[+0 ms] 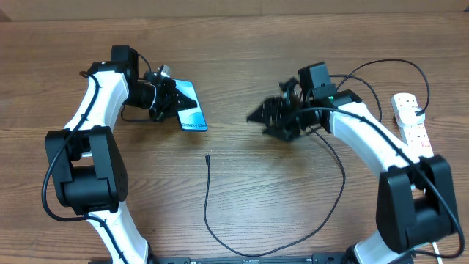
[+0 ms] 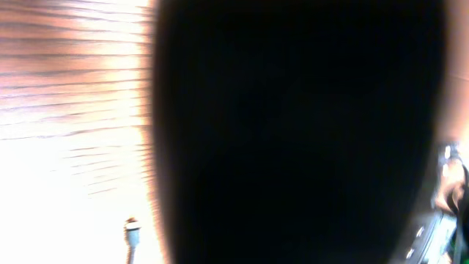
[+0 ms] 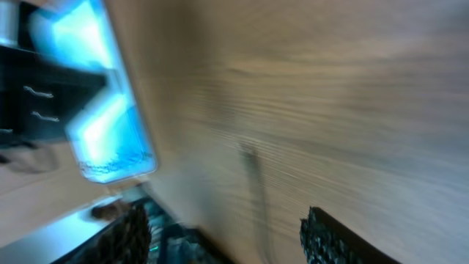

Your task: Plug charger to phone and switch on socket

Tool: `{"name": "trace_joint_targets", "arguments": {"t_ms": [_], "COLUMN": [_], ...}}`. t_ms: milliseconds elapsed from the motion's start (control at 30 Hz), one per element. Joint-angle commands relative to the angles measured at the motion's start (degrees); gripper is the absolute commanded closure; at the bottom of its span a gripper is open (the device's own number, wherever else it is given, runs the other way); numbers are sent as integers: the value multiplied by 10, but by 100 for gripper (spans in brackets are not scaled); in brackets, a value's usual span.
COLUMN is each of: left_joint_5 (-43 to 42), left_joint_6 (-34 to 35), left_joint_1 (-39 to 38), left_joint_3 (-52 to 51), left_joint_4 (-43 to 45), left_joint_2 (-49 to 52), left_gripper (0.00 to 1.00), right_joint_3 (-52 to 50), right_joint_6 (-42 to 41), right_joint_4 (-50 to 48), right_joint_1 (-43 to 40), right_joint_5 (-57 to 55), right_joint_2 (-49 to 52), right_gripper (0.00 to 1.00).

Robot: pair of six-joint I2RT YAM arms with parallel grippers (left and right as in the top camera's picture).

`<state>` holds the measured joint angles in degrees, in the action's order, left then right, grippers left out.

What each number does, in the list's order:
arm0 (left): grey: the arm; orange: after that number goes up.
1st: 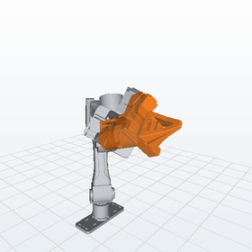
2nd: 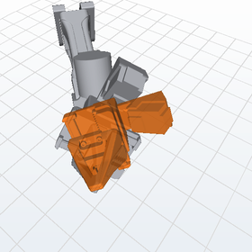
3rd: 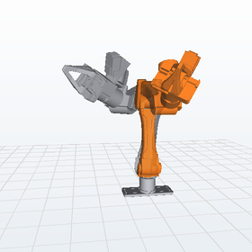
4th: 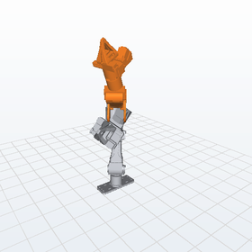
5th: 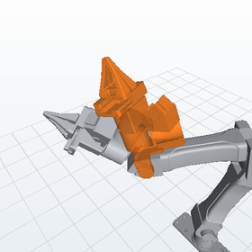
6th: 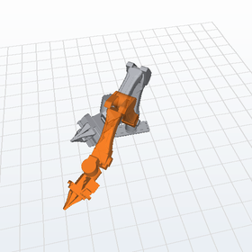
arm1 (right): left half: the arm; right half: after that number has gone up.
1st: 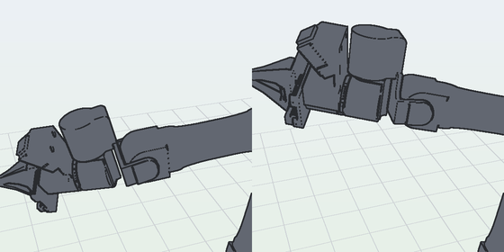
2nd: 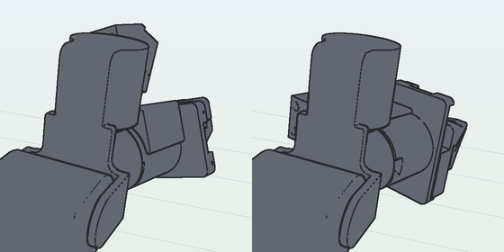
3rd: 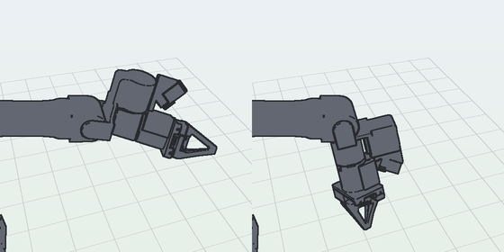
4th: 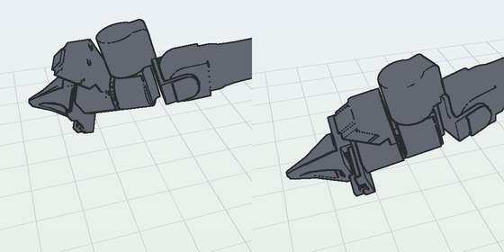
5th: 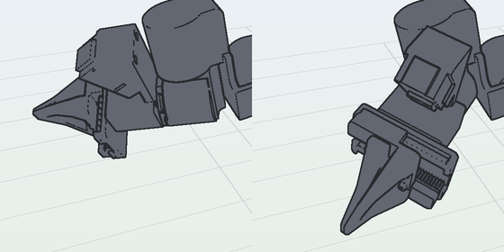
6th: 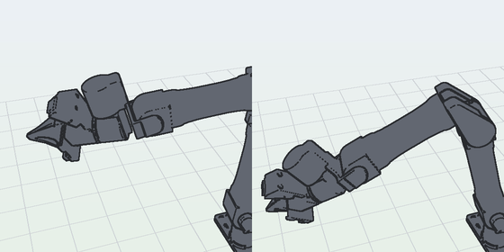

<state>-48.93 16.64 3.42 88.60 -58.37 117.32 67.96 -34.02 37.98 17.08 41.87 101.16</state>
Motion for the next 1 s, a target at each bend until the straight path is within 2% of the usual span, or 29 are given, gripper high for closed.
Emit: {"name": "trace_joint_targets", "arguments": {"t_ms": [0, 100, 233, 267, 300, 467, 533, 667, 767, 833, 967], "left_joint_5": [47, 48, 48, 47, 47, 22, 3, -26, -26, -27, -35], "left_joint_6": [5, 10, 14, 14, 13, 12, 5, -27, -45, -45, -60], "left_joint_1": [-2, 0, 2, 2, 4, 22, 37, 69, 89, 95, 93], "left_joint_3": [0, 0, 0, 0, 0, 0, 0, 0, 0, 0, 0], "left_joint_4": [-2, 3, 13, 15, 15, 2, 1, -10, -24, -32, -42], "left_joint_2": [-7, -7, -7, -7, -7, -7, -7, -7, -7, -7, -7], "left_gripper": [96, 96, 96, 96, 96, 96, 96, 96, 96, 95, 96], "right_joint_3": [3, 3, 3, 3, 3, 3, 3, 3, 3, 3, 3], "right_joint_6": [93, 89, 86, 86, 86, 85, 59, -5, -21, -23, -44], "right_joint_4": [72, 117, 95, 76, 53, -46, -64, -64, -70, -76, -91], "right_joint_1": [45, 100, 182, 198, 217, 282, 299, 322, 331, 336, 347], "right_joint_5": [-148, -221, -242, -238, -236, -233, -276, -390, -430, -445, -464], "right_joint_2": [-17, -17, -17, -17, -17, -17, -17, -7, 8, 18, 33], "right_gripper": [36, 38, 37, 22, 0, 0, 7, 39, 58, 62, 62]}}
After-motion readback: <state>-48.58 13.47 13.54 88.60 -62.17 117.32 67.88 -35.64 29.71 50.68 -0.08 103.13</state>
